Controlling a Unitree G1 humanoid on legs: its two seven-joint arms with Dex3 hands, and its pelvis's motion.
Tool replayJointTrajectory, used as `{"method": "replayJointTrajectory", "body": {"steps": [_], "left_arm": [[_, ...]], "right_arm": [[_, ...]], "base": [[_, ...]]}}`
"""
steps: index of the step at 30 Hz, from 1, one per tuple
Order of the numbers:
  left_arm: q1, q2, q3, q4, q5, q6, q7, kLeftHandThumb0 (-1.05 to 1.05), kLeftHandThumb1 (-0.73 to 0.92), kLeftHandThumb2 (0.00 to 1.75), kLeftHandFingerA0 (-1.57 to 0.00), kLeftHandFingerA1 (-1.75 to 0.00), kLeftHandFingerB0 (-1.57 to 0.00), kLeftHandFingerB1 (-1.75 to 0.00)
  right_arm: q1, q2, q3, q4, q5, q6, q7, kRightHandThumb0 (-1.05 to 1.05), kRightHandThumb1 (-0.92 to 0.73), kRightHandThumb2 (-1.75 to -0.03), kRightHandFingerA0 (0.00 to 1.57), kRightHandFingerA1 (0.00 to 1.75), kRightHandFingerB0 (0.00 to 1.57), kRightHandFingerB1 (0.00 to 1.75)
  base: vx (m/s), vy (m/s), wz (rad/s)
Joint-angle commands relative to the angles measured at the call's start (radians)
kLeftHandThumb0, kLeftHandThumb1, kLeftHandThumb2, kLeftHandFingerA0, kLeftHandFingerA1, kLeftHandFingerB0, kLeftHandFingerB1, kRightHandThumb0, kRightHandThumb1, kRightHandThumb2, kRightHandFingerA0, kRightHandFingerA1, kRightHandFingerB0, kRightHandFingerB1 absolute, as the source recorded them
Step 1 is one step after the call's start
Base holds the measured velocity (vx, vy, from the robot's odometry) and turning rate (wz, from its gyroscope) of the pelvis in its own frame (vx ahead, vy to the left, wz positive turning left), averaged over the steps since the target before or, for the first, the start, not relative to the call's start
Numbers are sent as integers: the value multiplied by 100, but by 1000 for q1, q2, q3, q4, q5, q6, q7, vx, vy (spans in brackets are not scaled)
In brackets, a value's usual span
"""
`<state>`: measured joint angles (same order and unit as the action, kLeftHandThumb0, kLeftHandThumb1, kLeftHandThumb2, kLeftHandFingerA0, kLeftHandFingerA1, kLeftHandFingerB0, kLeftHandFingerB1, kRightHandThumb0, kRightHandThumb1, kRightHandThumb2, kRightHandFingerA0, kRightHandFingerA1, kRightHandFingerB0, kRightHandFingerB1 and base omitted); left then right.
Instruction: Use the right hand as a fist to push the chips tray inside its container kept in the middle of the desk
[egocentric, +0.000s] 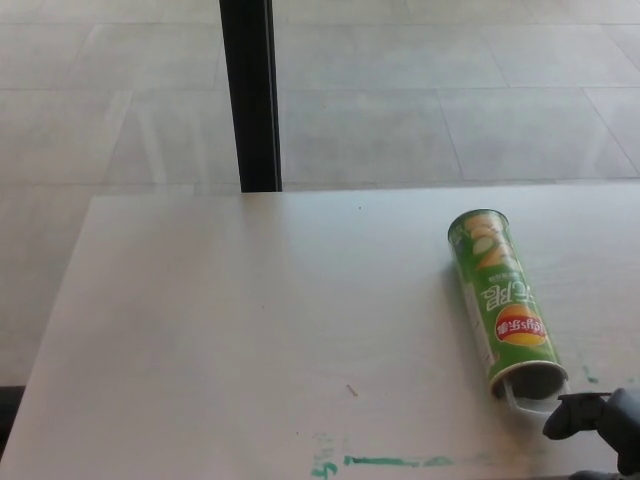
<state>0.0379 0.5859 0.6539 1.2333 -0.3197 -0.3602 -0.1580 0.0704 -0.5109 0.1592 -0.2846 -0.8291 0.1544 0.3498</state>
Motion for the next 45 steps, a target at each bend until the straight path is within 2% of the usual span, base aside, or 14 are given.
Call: {"method": "replayJointTrajectory", "body": {"steps": [1,9,10,11,12,13,19,26,28,33,38,40,44,45], "left_arm": [[11,14,-3,9,-3,-15,5,-64,86,66,-49,-48,-40,-41],[12,15,-5,7,-4,-9,6,-63,86,66,-49,-47,-40,-40],[13,15,-6,8,-4,-10,7,-63,86,66,-49,-48,-40,-41],[14,15,-6,9,-4,-12,7,-63,86,67,-49,-48,-40,-41],[14,14,-6,9,-5,-13,7,-63,86,67,-49,-48,-40,-41],[18,11,-5,8,-6,-15,5,-63,86,66,-49,-47,-40,-41],[24,9,1,7,-16,-10,-2,-62,86,66,-48,-47,-40,-41],[23,4,-1,-2,-17,-22,-7,-64,86,66,-47,-48,-40,-41],[22,8,1,5,-20,-7,-5,-63,85,66,-48,-47,-40,-40],[25,9,-2,6,-16,-14,-4,-64,86,65,-49,-48,-41,-41],[22,10,-5,8,-16,-13,-3,-63,86,66,-49,-48,-41,-41],[21,11,-7,6,-13,-19,-3,-63,86,66,-48,-48,-40,-41],[18,12,-6,6,-16,-15,-5,-63,86,66,-48,-47,-40,-40],[18,12,-8,7,-14,-13,-3,-63,85,66,-49,-47,-41,-41]], "right_arm": [[-49,14,12,37,-23,2,-56,-52,-71,-62,87,69,54,41],[-151,32,28,114,-24,7,-83,-54,-74,-62,86,81,51,41],[-164,35,30,125,-23,10,-83,-54,-61,-100,80,83,42,57],[-189,42,35,147,-27,20,-82,-54,-74,-63,84,86,49,39],[-201,47,38,157,-32,27,-84,-54,-74,-63,84,86,49,39],[-221,53,37,190,-22,11,-110,-53,-73,-62,82,103,49,41],[-273,56,45,260,-26,14,-125,-54,-73,-63,84,102,48,40],[-293,64,54,296,-53,33,-162,-54,-71,-61,84,115,51,41],[-254,54,56,250,-52,38,-128,-56,-73,-62,83,99,49,39],[-192,29,38,180,-6,12,-84,-52,-73,-62,84,91,53,42],[-72,-21,-39,35,198,-17,93,-51,-73,-62,87,66,55,44],[-19,-61,-78,-55,286,15,211,-53,-75,-62,80,60,54,42],[34,-106,-108,-133,317,40,282,-56,-75,-63,80,59,54,40],[59,-140,-141,-161,376,50,345,-53,-75,-62,74,62,52,41]], "base": [[0,0,0],[0,0,0],[0,0,0],[0,0,0],[0,0,0],[0,0,0],[0,0,0],[0,0,0],[0,0,0],[0,0,0],[0,0,0],[0,0,0],[0,0,0],[0,0,0]]}}
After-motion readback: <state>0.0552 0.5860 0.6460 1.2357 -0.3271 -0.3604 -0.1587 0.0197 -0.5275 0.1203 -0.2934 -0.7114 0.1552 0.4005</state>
